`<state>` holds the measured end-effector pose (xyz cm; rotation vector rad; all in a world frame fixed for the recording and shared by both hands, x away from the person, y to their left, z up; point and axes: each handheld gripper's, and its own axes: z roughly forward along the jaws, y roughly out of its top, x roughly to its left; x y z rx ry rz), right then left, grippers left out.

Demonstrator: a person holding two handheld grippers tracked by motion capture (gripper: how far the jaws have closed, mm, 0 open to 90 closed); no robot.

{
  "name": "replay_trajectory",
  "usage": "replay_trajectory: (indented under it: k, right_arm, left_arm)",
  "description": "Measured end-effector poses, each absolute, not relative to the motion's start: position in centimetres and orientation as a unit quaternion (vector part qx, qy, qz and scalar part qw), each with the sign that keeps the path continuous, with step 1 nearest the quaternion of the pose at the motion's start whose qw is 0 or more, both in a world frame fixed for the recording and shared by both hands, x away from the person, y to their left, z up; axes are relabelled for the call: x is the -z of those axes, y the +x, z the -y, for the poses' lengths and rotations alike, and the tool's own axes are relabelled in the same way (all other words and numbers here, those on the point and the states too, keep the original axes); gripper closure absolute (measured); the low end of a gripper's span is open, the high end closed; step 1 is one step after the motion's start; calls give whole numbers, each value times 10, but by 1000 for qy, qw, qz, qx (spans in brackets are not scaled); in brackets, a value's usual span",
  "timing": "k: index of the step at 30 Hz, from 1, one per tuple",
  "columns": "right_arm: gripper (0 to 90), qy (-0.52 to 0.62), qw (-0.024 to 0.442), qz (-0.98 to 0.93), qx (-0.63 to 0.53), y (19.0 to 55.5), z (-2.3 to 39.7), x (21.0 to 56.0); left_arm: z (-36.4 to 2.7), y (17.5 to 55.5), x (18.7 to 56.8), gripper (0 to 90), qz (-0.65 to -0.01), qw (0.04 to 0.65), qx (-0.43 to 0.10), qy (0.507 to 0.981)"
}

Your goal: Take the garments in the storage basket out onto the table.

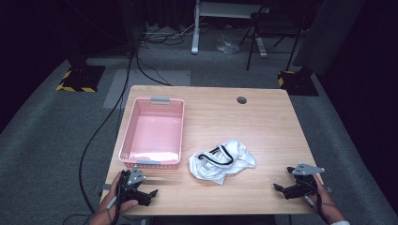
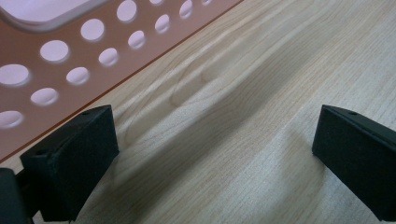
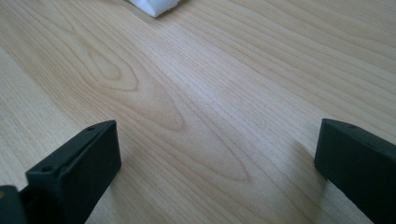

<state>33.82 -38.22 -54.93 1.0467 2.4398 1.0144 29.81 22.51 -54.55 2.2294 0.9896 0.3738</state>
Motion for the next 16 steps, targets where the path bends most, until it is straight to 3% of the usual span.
replay_trajectory:
  k: [16]
  right_arm:
    - [6,362,148,-850,-353,339,382,549]
  left_arm:
    - [-225,299,546,0,-381,331,-144,852]
